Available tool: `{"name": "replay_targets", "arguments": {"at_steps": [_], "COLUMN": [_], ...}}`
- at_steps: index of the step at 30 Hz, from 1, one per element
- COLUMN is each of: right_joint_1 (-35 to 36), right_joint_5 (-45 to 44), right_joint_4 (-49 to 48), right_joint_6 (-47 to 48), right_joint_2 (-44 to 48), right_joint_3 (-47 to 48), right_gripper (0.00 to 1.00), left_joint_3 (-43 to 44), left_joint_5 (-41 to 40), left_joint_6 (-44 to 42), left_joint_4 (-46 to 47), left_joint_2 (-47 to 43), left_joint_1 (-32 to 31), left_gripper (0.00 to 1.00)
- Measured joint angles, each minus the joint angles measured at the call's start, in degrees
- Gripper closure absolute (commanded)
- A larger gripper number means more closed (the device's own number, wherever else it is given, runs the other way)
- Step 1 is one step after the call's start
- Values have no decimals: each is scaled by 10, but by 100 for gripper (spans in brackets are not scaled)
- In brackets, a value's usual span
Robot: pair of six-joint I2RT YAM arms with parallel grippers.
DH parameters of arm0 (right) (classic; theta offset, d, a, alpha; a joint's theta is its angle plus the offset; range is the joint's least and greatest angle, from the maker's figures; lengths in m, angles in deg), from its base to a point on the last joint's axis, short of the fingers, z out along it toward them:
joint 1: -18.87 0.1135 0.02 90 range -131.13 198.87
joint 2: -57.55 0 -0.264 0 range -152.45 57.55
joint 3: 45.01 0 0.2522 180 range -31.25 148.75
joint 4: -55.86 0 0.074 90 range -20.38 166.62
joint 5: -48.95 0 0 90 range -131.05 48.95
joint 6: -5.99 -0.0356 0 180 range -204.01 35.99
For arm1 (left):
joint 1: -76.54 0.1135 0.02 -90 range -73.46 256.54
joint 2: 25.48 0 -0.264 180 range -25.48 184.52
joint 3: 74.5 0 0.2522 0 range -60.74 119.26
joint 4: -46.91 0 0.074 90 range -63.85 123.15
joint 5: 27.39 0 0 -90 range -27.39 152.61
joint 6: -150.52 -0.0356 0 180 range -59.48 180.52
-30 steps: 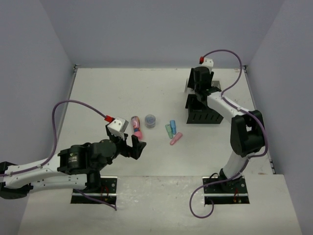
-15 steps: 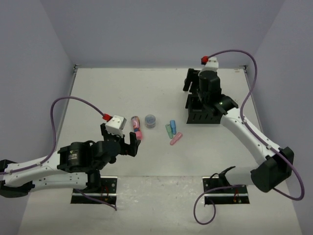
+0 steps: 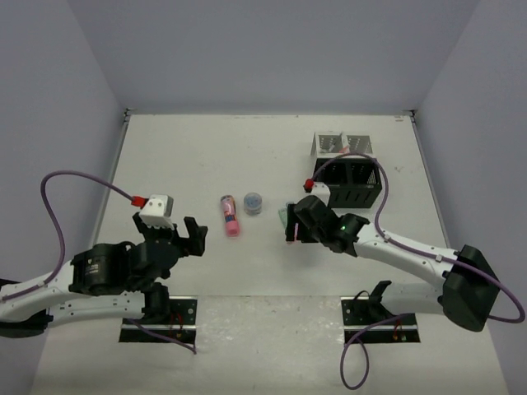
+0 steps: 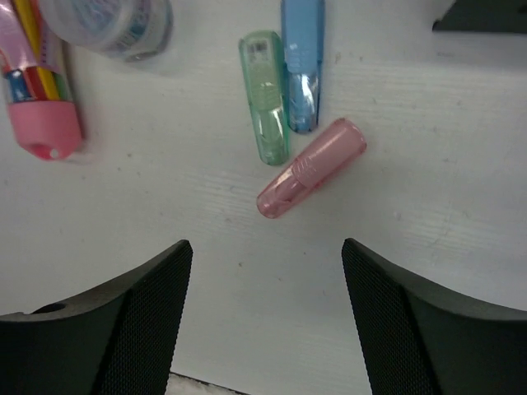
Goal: Sort the stationery into containers
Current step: Pick up the stationery from the center of the board.
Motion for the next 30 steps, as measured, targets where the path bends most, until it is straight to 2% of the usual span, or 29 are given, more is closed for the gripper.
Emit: {"name": "replay_targets", "arguments": {"at_steps": [3, 6, 11, 14, 21, 30], "right_joint_1": [-1, -1, -1, -1, -1, -7], "right_joint_5": [0, -19, -44, -51, -78, -104], "right_joint_4": [-14, -12, -5, -1, 28, 39], "right_joint_6": [-52, -91, -124, -139, -174, -187], "right_joint_2": [-17, -73, -188, -218, -229, -247], "right_joint_3": [-24, 2, 78, 90, 96, 96], "right_gripper": [44, 49, 51, 53, 54, 57], "left_joint_3": [-8, -14, -17, -17, -18, -18], "left_joint_5": [1, 3, 11, 18, 31, 33], "left_joint_6": [-2, -5, -16, -27, -37, -41], "left_joint_4": [4, 10, 23, 34, 43, 47], "left_joint_2": [-15, -21, -10, 15, 71, 1], "left_joint_1": [0, 0, 0, 0, 0, 0], "left_gripper": [0, 0, 0, 0, 0, 0]}}
